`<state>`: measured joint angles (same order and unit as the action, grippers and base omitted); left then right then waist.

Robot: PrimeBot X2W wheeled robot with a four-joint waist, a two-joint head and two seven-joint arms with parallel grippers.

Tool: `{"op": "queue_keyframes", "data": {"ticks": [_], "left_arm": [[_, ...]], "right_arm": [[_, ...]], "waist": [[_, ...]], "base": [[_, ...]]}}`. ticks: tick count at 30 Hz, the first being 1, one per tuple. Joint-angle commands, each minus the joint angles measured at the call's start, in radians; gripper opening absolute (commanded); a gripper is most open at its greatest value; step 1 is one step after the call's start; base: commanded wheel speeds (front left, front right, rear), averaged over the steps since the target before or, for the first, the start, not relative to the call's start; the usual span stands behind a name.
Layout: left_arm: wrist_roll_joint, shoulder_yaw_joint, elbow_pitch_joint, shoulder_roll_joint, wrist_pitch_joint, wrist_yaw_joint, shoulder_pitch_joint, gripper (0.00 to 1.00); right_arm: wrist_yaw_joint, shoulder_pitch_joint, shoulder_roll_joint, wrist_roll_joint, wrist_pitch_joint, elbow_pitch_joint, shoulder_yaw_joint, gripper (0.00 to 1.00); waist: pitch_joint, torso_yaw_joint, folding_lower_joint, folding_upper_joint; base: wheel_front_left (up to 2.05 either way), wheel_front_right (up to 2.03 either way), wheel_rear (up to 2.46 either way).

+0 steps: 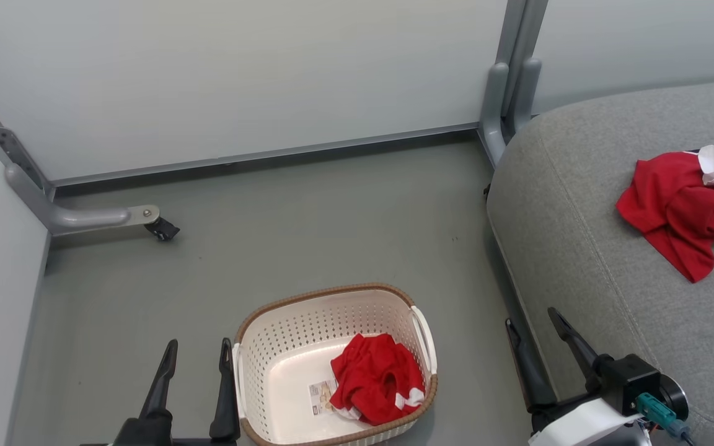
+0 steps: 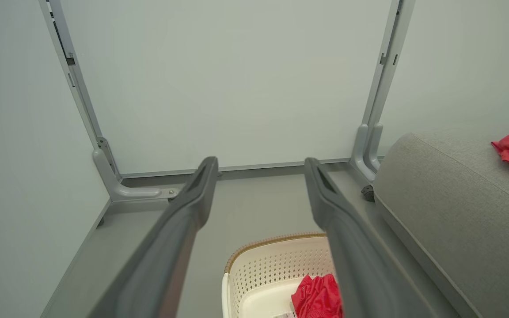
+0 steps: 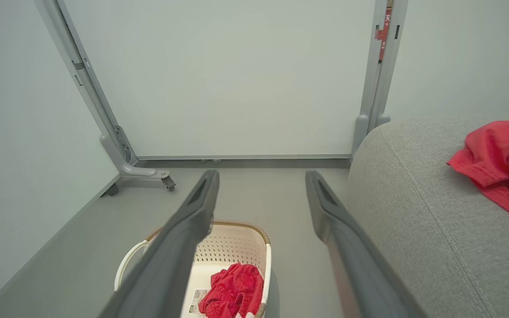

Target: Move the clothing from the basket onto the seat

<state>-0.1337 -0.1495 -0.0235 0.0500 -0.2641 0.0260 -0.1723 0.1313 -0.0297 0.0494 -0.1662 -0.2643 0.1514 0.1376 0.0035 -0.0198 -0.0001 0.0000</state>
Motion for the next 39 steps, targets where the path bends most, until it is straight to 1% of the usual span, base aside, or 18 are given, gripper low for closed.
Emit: {"op": "queue_keyframes", "data": {"ticks": [1,10,13,15,17,22,26,30,34,36,39], "left_arm": [[0.005,0.001,-0.003,0.001,0.0,-0.007,-0.014,1.0],[0.008,0.005,-0.022,0.001,0.0,-0.032,0.082,1.0],[0.003,-0.008,-0.014,0.001,0.0,-0.026,0.12,1.0],[0.007,-0.016,-0.016,0.001,0.0,-0.033,0.158,1.0],[0.019,-0.03,-0.022,0.001,0.0,-0.049,0.224,1.0],[0.045,-0.07,-0.045,0.001,0.0,-0.1,0.364,1.0],[0.058,-0.098,-0.084,0.001,0.0,-0.127,0.488,1.0],[0.076,-0.146,-0.187,0.002,0.0,-0.146,0.622,1.0],[0.103,-0.231,-0.357,0.019,-0.001,-0.156,0.766,1.0],[0.102,-0.271,-0.433,0.025,-0.001,-0.156,0.847,1.0],[0.077,-0.375,-0.56,0.039,0.0,-0.157,0.957,1.0]], "right_arm": [[-0.001,0.01,0.002,0.006,0.0,-0.004,-0.002,1.0],[-0.001,0.071,0.002,0.016,0.0,-0.015,-0.046,1.0],[-0.001,0.102,0.002,0.03,0.0,-0.022,-0.051,1.0],[-0.001,0.135,0.002,0.039,0.0,-0.03,-0.058,1.0],[-0.001,0.183,0.006,0.049,0.0,-0.051,-0.076,1.0],[-0.001,0.262,0.031,0.067,0.0,-0.089,-0.083,1.0],[-0.001,0.329,0.053,0.074,0.0,-0.126,-0.099,1.0],[-0.001,0.394,0.052,0.059,0.0,-0.176,-0.138,1.0],[-0.001,0.449,0.049,0.074,0.0,-0.23,-0.154,1.0],[-0.001,0.468,0.046,0.089,0.0,-0.254,-0.144,1.0],[-0.001,0.489,0.051,0.113,0.0,-0.283,-0.115,1.0]], "waist": [[0.026,-0.006,0.0001,0.0],[0.192,0.003,0.0001,0.0],[0.264,0.005,0.0001,0.0],[0.32,0.006,0.0001,0.0],[0.417,0.014,0.0001,0.0],[0.566,0.035,0.0001,0.0],[0.671,0.036,0.0001,0.0],[0.763,0.028,0.0001,0.0],[0.845,0.003,0.0001,0.0],[0.879,-0.013,0.0001,0.0],[0.93,-0.039,0.0001,0.0]], "base": [[0.0,0.0,0.0],[0.0,0.0,0.0],[0.0,0.0,0.0],[0.0,0.0,0.0],[0.0,0.0,0.0],[0.0,0.0,0.0],[0.0,0.0,0.0],[0.0,0.0,0.0],[0.0,0.0,0.0],[0.0,0.0,0.0],[0.0,0.0,0.0]]}}
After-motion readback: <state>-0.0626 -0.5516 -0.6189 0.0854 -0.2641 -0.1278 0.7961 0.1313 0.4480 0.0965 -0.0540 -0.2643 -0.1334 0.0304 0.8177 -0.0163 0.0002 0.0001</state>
